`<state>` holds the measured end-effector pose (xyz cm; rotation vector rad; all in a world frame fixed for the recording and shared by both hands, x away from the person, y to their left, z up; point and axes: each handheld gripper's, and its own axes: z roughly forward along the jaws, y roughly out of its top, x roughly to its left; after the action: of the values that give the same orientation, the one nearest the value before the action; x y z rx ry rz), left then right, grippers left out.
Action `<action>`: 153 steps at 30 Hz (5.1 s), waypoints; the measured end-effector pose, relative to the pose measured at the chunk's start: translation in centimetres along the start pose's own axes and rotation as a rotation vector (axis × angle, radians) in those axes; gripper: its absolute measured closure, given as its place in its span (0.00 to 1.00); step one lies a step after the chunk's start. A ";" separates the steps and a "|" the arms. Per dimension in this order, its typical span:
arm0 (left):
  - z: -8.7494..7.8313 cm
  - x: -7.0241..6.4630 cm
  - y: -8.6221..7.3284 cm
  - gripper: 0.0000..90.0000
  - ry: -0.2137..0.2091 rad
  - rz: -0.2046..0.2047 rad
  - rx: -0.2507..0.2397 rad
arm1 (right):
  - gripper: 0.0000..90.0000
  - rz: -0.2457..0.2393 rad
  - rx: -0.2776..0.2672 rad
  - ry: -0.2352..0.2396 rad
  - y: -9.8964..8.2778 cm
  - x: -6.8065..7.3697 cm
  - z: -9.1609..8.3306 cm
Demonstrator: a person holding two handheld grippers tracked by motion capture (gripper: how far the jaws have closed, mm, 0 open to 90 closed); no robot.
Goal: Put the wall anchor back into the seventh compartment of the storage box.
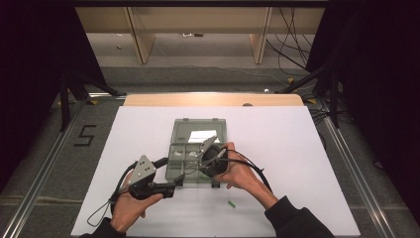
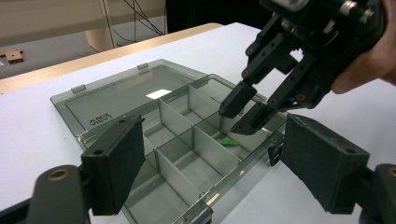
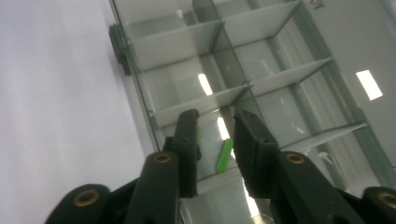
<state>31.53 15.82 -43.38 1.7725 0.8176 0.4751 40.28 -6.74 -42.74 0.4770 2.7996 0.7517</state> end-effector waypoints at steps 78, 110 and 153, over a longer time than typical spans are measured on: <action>0.0 0.0 0.0 0.23 0.007 -0.001 -0.004 | 0.40 0.084 0.154 0.034 -7.8 3.5 -4.0; -0.2 0.0 0.2 0.23 0.005 0.009 -0.031 | 0.72 0.047 0.261 0.112 -8.2 4.4 -2.2; -0.2 0.1 0.2 0.23 0.008 0.012 -0.035 | 0.94 -0.041 0.158 0.080 -6.7 3.7 -4.2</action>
<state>31.52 15.93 -43.17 1.7450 0.8000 0.5022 33.97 -12.84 -43.04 0.4224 2.9477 0.5559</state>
